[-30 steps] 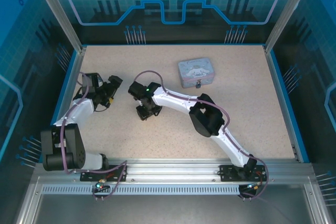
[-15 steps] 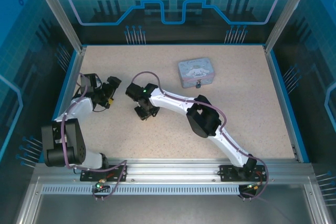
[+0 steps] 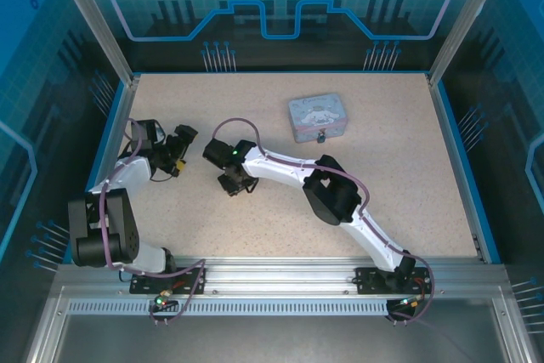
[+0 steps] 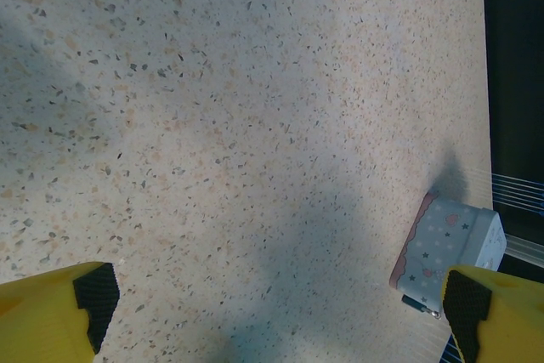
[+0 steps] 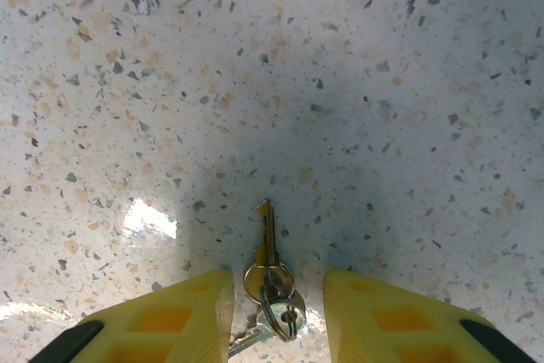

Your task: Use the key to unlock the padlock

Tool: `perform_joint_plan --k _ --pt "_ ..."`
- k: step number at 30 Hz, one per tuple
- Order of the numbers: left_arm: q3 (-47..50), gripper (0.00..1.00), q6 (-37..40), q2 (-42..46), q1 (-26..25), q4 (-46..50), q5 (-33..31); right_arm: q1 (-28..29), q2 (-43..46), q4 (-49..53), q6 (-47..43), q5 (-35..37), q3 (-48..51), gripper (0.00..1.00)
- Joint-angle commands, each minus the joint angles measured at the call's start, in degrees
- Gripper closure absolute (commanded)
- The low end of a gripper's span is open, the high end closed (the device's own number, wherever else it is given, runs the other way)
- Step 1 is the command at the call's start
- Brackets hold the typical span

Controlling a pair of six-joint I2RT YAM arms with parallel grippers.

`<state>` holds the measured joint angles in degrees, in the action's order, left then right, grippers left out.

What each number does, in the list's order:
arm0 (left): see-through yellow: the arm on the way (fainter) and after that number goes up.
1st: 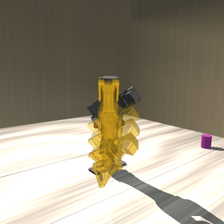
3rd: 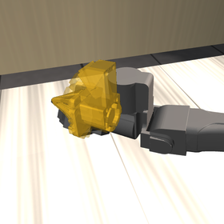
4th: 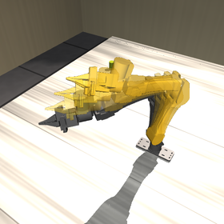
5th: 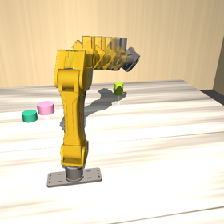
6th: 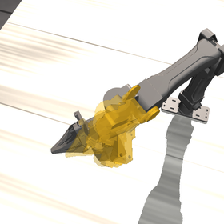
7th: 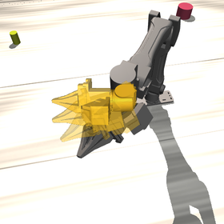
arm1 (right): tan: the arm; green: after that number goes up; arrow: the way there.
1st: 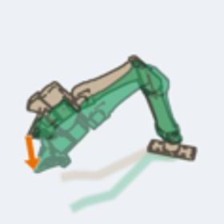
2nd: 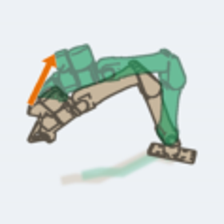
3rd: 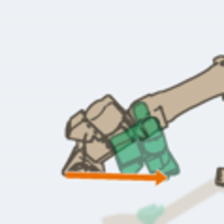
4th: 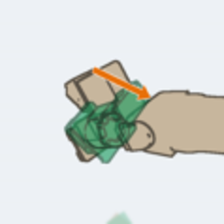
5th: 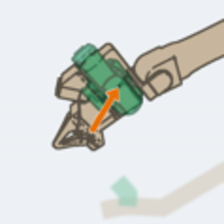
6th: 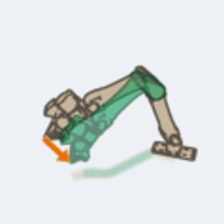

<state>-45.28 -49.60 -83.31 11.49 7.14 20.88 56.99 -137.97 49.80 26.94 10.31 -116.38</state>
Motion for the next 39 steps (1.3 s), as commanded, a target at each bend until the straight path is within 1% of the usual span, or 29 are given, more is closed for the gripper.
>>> perform_joint_plan --k 1,9,13,17,20,24,26,29,33,36,39 --pt "-2.03 0.01 -0.42 -0.45 0.56 -0.54 1.72 1.81 0.54 3.05 0.96 -1.69 3.29 0.66" --pt "-1.75 0.01 -1.28 -0.62 0.56 -1.21 1.69 1.81 1.48 1.73 0.83 -1.87 5.18 0.69" --pt "-1.47 0.01 -1.57 -0.63 0.47 -1.51 1.79 1.81 1.54 1.35 0.46 -1.9 5.55 0.8" --pt "-1.32 0.01 -0.68 -0.26 0.44 -0.9 2.17 1.47 2.21 0.18 -0.8 -1.83 6.27 0.99" --pt "-1.8 0.01 1.65 0.64 0.47 0.02 2.66 0.38 4.37 -2.06 -1.55 -2.55 8.42 1.0" --pt "-2.32 0.01 3.07 1.48 0.08 0.32 5.59 -2.26 12.66 -8.43 -2.29 -5.07 16.74 1.0" --pt "-2.57 0.01 3.55 1.66 -0.98 0.32 7.07 -4.03 16.83 -11.24 -2.68 -6.81 21.22 1.0" --pt "-2.54 0.02 3.75 1.85 -4.32 -0.52 8.57 -7.22 23.62 -14.75 -4.16 -10.02 28.19 1.0" --pt "-1.67 0.02 2.31 1.76 -10.84 -3.83 8.72 -13.51 32.9 -19.35 -4.81 -15.54 37.92 1.0" --pt "-0.6 0.02 -0.67 0.96 -16.17 -8.07 8.02 -19.06 39.51 -22.88 -4.45 -21.58 44.57 1.0" --pt "0.27 0.02 -5.73 -0.01 -21.86 -14.06 5.78 -24.35 44.92 -25.03 -4.16 -27.13 49.76 1.0"
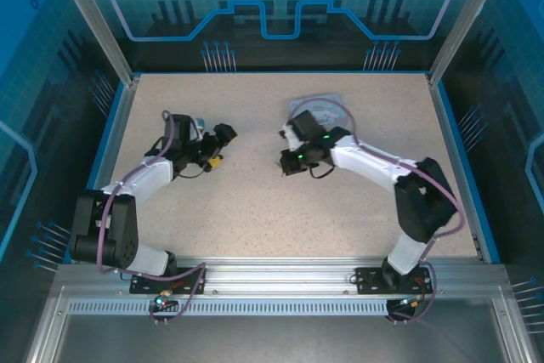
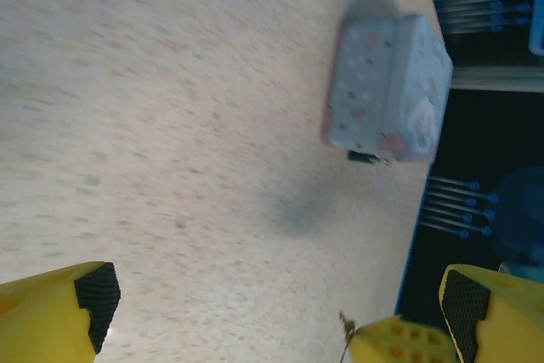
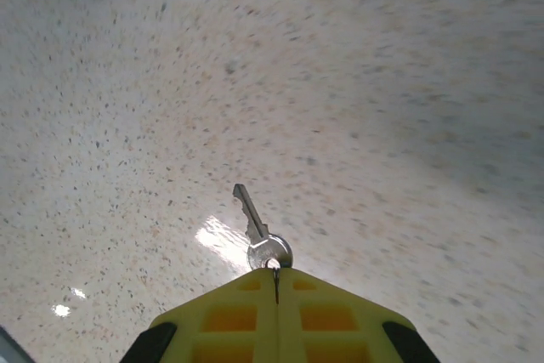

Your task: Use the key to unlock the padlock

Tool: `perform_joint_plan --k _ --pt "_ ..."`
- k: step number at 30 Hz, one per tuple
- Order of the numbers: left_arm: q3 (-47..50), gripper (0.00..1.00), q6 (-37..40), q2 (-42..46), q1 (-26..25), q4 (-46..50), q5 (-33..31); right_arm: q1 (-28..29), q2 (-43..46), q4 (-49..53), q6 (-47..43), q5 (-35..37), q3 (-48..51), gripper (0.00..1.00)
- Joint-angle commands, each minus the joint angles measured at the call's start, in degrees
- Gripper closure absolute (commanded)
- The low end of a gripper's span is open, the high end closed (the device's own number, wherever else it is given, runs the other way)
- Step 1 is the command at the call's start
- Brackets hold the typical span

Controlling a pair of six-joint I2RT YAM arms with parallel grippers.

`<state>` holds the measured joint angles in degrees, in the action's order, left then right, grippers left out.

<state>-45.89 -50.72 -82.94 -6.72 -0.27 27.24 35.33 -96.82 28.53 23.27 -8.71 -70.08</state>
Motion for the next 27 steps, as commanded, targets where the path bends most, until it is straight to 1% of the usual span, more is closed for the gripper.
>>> perform_joint_plan --k 1,4,7,10,11,12,13,15,19,21,25,27 --pt "1.23 0.02 -6.46 -0.84 -5.73 -9.21 -1.53 -4.26 5.31 -4.13 -0.27 -9.53 4.62 1.0" --pt "0.72 0.03 -10.77 -2.83 -11.45 -15.06 -4.55 -7.79 9.15 -5.32 0.65 -13.06 7.04 1.0" --pt "-1.28 0.08 -13.83 -6.36 -16.1 -21.23 -5.95 -10.06 11.51 -6.5 2.21 -15.63 8.61 1.0" --pt "-4.49 0.16 -16.33 -11.16 -19.44 -26.45 -5.85 -11.57 12.98 -7.68 3.69 -17.75 9.57 1.0" --pt "-5.46 0.2 -17.14 -12.59 -20.18 -27.51 -5.64 -11.83 13.37 -7.96 3.94 -17.91 9.78 1.0" --pt "-6.8 0.26 -17.77 -14.35 -20.98 -28.44 -5.23 -11.99 13.64 -8.04 3.98 -17.93 9.88 1.0" --pt "-8.09 0.31 -18.29 -15.93 -21.64 -29.16 -4.72 -12.04 13.86 -7.97 4.01 -17.9 9.88 1.0" --pt "-9.53 0.37 -19.39 -18.3 -22.69 -31.27 -4.47 -12.11 14.17 -7.97 4.05 -17.68 9.97 1.0" --pt "-10.19 0.4 -20.91 -20.27 -23.83 -34.81 -5.17 -12.56 14.29 -7.97 3.78 -17.26 10.73 1.0" --pt "-10.19 0.42 -21.09 -20.55 -24.04 -35.08 -5.36 -12.84 14.29 -7.97 3.63 -17.29 11.17 1.0" --pt "-9.8 0.49 -21.01 -20.67 -24.2 -35.0 -5.1 -13.25 14.04 -8.23 3.29 -17.44 11.85 1.0" --pt "-9.44 0.54 -20.91 -20.67 -24.28 -34.82 -4.91 -13.36 14.02 -8.32 3.24 -17.56 12.1 1.0"
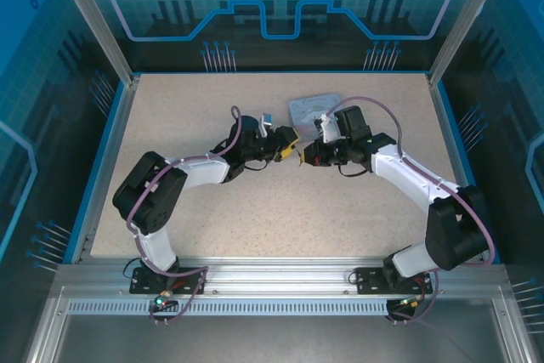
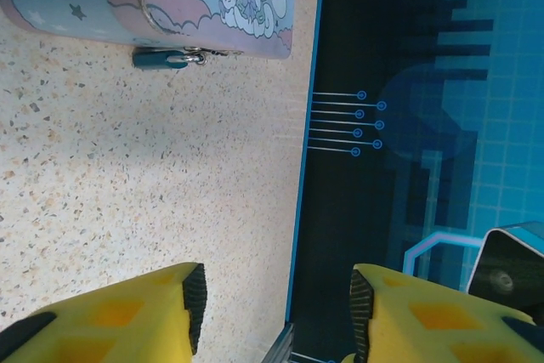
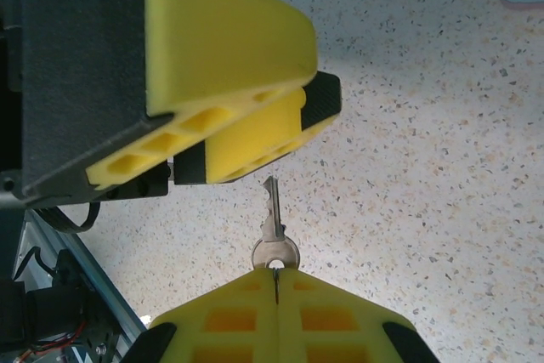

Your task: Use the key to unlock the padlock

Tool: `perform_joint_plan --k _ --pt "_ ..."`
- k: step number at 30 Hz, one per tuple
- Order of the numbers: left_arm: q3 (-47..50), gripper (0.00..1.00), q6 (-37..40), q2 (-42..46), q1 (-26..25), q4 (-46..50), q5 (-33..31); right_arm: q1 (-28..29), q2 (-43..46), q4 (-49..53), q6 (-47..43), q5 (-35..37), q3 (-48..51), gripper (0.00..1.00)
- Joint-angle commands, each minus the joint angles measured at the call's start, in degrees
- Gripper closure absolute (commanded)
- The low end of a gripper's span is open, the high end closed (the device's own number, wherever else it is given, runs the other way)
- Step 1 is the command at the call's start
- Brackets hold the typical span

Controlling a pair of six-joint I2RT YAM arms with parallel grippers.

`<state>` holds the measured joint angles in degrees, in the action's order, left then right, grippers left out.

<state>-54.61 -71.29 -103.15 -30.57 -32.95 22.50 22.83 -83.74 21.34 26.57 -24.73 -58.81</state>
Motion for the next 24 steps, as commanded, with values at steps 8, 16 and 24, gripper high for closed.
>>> perform_joint_plan --k 8,16,24 --pt "-0.55 0.59 1.49 -0.41 -1.32 0.17 0.59 -1.5 0.64 -1.82 -0.11 -1.81 1.52 1.0" --pt "-0.85 0.64 2.85 -0.4 -2.89 1.69 1.23 -2.18 0.25 -1.73 -0.29 -1.83 1.16 1.0" --pt "-1.29 0.71 3.84 0.12 -3.8 2.96 1.07 -2.54 0.07 -1.52 -0.41 -1.82 1.08 1.0"
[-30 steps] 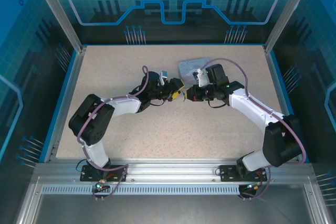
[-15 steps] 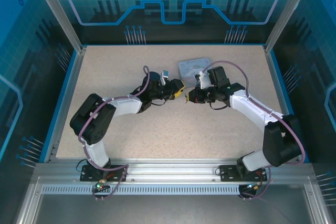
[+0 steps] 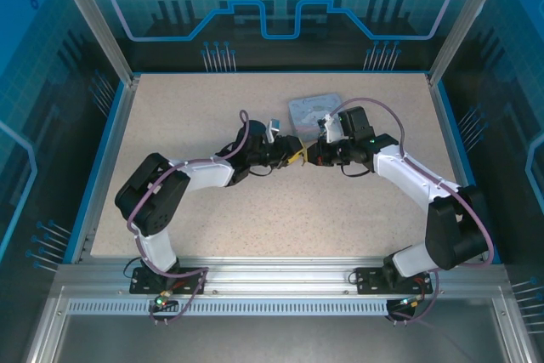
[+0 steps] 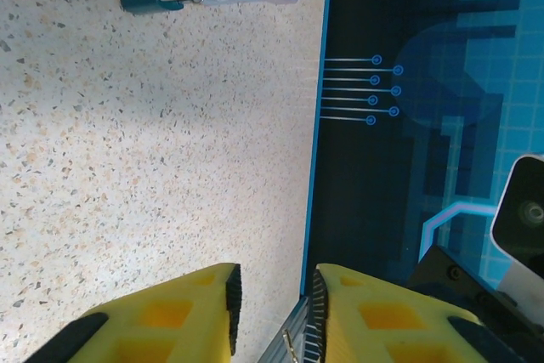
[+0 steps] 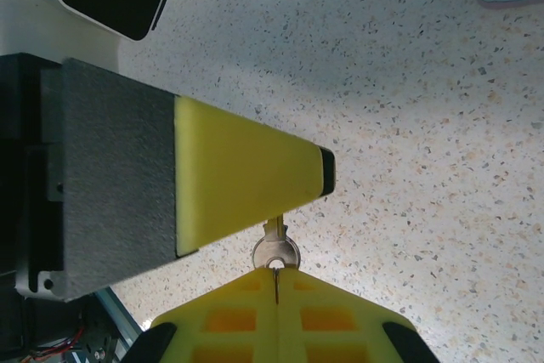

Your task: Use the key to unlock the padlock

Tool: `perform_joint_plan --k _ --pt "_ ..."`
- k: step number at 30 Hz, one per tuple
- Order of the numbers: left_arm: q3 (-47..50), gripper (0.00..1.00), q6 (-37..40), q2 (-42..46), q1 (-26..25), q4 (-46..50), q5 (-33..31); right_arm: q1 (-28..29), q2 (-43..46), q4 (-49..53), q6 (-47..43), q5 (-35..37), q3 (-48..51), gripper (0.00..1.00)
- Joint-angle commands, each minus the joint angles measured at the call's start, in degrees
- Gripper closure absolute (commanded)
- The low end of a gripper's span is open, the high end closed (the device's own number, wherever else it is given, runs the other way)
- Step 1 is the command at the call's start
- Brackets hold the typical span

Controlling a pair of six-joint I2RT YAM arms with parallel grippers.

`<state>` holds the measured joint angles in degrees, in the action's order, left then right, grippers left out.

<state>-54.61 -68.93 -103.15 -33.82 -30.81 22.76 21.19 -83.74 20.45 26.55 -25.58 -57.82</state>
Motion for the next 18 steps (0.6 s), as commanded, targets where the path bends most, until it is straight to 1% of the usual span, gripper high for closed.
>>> perform_joint_plan --k 1,12,13,14,15,18 --pt "-1.29 0.71 1.56 0.06 -0.67 0.88 0.83 -0.89 0.07 -0.67 -0.38 -0.96 0.11 1.0" --pt "-1.57 0.79 2.18 0.0 -1.09 1.28 0.79 -0.89 -0.03 -0.52 -0.51 -0.95 0.25 1.0" --pt "-1.64 0.78 2.29 -0.02 -1.09 1.36 0.7 -0.89 -0.02 -0.42 -0.57 -0.96 0.19 1.0" --pt "-1.77 0.73 2.52 0.07 -1.08 1.77 0.58 -0.89 -0.06 -0.39 -0.67 -0.96 0.23 1.0" --pt "-2.02 0.71 2.83 0.14 -1.15 2.32 0.4 -0.89 0.03 -0.26 -0.75 -0.96 0.21 1.0" --pt "-2.86 0.71 3.44 0.19 -1.08 3.37 0.27 -0.89 0.25 -0.01 -1.06 -0.83 0.37 1.0"
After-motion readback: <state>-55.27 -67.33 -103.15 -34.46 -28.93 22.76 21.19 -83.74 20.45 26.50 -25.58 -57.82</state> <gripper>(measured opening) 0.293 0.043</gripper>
